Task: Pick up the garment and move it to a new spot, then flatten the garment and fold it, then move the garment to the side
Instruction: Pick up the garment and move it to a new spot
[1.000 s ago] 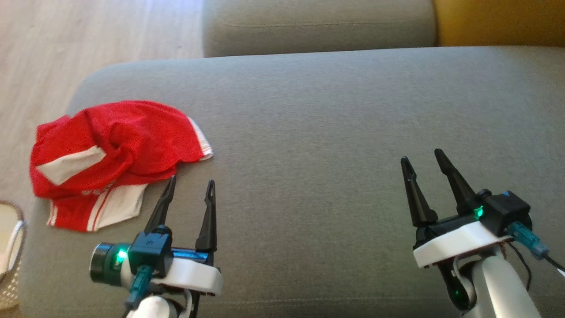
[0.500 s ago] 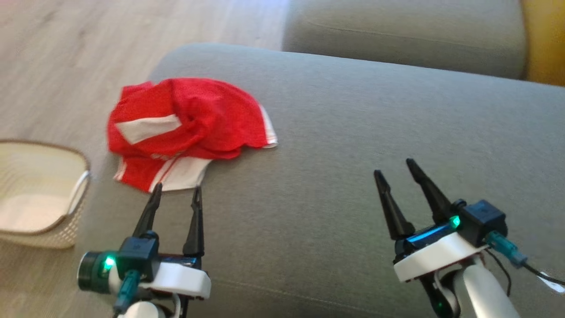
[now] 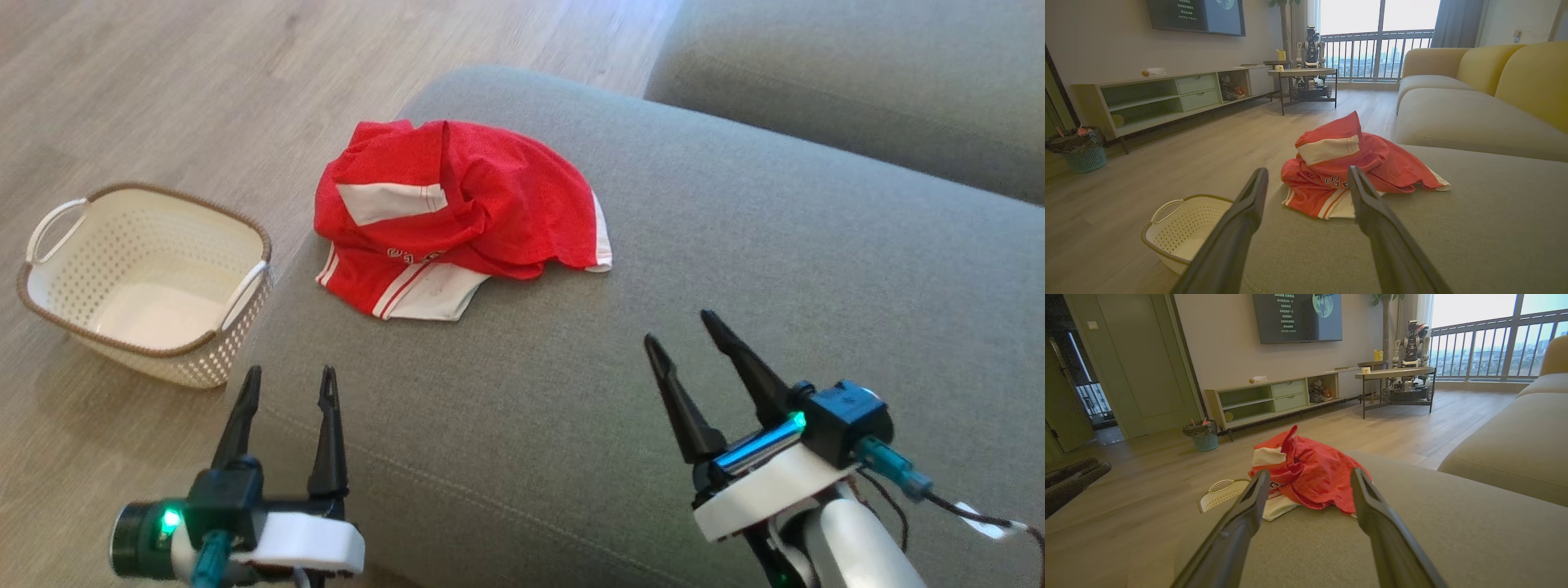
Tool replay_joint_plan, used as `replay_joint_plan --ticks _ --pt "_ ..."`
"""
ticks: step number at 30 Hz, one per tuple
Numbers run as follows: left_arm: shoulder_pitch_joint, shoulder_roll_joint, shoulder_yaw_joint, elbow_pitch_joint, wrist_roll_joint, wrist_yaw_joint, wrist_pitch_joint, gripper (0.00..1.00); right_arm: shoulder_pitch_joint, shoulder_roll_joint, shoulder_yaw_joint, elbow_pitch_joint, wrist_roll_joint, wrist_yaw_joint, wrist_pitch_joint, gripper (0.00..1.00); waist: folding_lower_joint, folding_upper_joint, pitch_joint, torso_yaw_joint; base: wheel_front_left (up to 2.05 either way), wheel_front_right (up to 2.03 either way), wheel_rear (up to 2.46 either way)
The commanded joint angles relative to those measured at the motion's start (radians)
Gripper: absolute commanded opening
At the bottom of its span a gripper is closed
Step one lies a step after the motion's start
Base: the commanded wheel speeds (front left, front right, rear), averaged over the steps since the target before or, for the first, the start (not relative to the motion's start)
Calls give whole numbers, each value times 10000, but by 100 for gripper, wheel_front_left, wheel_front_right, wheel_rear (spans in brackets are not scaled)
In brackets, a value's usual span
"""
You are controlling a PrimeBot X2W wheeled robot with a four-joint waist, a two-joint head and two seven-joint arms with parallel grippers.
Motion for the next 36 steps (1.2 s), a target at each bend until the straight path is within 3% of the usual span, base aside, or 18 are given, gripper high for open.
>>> replay_joint_plan --ticks 1,8,16,21,27,30,36 --pt "-389 -38 386 -466 52 73 -122 100 -489 -66 294 -237 57 -2 -93 100 1 0 86 65 0 0 0" --pt "-205 -119 638 -915 55 342 -122 100 -793 -66 641 -13 98 -2 -93 100 1 0 157 124 0 0 0" --pt "-169 -162 826 -662 -183 153 -122 100 -735 -66 410 -27 109 -2 -93 100 1 0 162 67 0 0 0" --pt "-489 -25 991 -471 -264 -254 -122 100 -524 -66 -30 -275 -4 -2 -93 100 1 0 402 60 0 0 0" --pt "-1289 311 1365 -382 -408 -803 -122 100 -796 -66 -424 -741 -526 -2 -93 100 1 0 1362 -567 0 0 0" --pt "-1894 306 1950 -206 -974 -976 -122 100 -1031 -66 -598 -997 -769 -2 -93 100 1 0 1882 -940 0 0 0" --pt "-3650 1066 2501 1092 -1567 -1719 130 100 -1432 -66 -948 -1530 -1183 -2 68 100 1 0 2799 -1473 0 0 0"
